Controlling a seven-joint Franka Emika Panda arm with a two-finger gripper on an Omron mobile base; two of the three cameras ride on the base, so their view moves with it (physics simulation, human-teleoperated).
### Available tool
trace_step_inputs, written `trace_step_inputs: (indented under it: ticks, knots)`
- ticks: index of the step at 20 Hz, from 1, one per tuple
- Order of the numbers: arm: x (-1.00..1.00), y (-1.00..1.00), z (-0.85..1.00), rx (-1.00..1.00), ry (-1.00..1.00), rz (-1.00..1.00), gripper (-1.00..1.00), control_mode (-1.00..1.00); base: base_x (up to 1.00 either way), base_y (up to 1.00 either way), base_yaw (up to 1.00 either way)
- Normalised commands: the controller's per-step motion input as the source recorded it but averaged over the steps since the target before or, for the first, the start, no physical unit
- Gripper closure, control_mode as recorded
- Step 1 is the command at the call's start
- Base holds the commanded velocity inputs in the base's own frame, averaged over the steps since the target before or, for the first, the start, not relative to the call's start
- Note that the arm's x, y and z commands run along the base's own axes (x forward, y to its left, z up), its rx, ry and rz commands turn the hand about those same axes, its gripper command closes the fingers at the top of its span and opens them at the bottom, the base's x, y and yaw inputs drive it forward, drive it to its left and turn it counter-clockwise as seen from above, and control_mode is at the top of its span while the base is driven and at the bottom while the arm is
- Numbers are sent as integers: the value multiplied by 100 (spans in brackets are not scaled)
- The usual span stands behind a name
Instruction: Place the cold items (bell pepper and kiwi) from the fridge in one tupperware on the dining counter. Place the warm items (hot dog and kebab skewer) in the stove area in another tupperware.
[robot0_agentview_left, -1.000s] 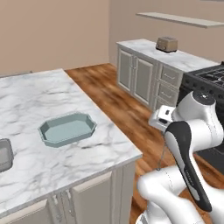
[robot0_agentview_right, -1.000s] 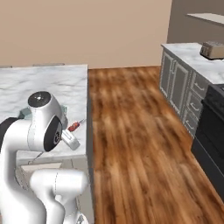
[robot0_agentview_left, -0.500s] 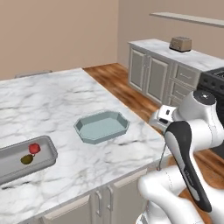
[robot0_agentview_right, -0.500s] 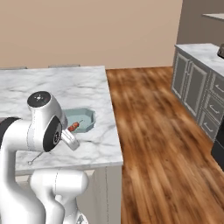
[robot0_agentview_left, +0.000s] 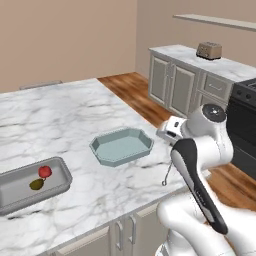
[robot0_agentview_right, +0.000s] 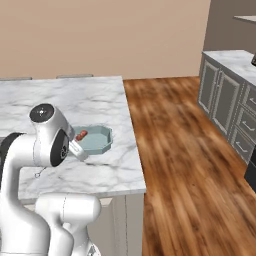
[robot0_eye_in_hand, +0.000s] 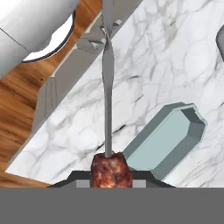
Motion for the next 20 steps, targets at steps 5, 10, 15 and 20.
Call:
trace_step_inputs:
  ticks: [5, 10, 15, 20]
  knots:
    - [100, 42, 0, 0, 2, 0, 100, -100, 0, 0, 0]
    - [100, 13, -2, 0, 21, 0, 100, -100, 0, 0, 0]
    - [100, 52, -33, 2, 1, -9, 100, -100, 0, 0, 0]
    - [88, 21, -60, 15, 0, -28, 100, -100, 0, 0, 0]
